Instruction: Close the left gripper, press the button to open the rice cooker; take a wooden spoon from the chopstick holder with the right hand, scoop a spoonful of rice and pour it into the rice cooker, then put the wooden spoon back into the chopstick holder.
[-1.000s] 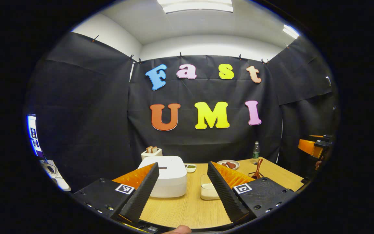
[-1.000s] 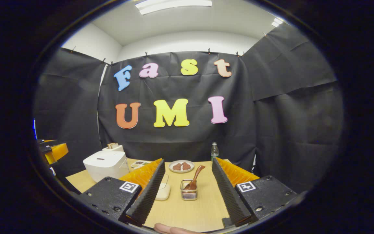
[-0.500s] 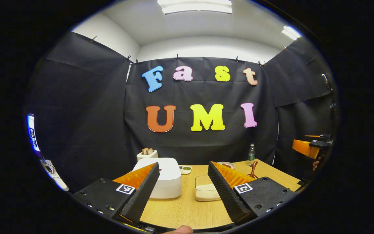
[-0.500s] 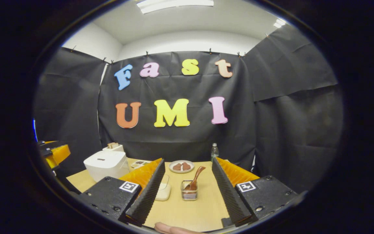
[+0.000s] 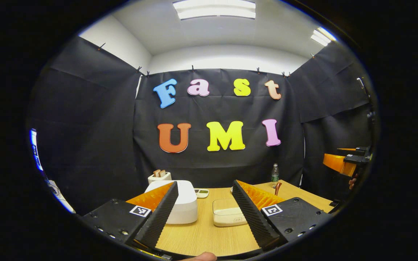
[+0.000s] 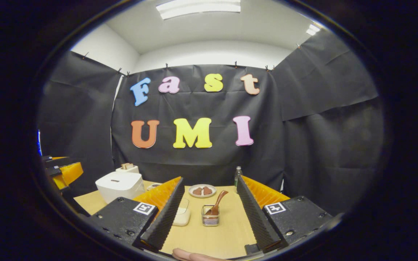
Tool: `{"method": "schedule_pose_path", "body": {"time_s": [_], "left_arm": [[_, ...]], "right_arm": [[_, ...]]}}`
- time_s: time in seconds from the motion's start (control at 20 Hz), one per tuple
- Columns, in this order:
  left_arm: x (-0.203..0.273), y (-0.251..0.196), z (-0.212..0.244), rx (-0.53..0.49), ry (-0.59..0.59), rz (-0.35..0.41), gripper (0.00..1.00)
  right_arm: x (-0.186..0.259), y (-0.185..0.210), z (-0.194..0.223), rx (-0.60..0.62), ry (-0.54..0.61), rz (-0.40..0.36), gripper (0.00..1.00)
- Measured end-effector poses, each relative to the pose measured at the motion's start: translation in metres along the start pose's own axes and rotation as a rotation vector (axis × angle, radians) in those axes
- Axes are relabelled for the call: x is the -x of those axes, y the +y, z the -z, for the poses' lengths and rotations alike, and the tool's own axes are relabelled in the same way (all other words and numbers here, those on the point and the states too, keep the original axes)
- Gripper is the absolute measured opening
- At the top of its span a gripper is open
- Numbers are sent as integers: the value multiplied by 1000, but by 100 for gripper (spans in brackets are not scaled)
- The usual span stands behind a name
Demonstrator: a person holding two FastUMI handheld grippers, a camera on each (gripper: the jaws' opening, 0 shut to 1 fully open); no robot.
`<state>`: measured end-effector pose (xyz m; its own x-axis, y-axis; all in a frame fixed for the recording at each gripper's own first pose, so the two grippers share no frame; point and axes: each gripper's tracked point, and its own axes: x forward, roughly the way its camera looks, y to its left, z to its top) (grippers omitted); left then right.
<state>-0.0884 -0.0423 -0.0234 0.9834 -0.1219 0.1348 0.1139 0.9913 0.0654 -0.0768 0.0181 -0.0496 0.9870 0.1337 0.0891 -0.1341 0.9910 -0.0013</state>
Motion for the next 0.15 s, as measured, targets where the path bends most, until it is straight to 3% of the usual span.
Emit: {"method": "schedule_pose_path", "body": {"time_s": [0.15], "left_arm": [[1,-4,-1,-6,-3,8,95]], "right_arm": [[6,-2,-3,7,-14,7,94]]}}
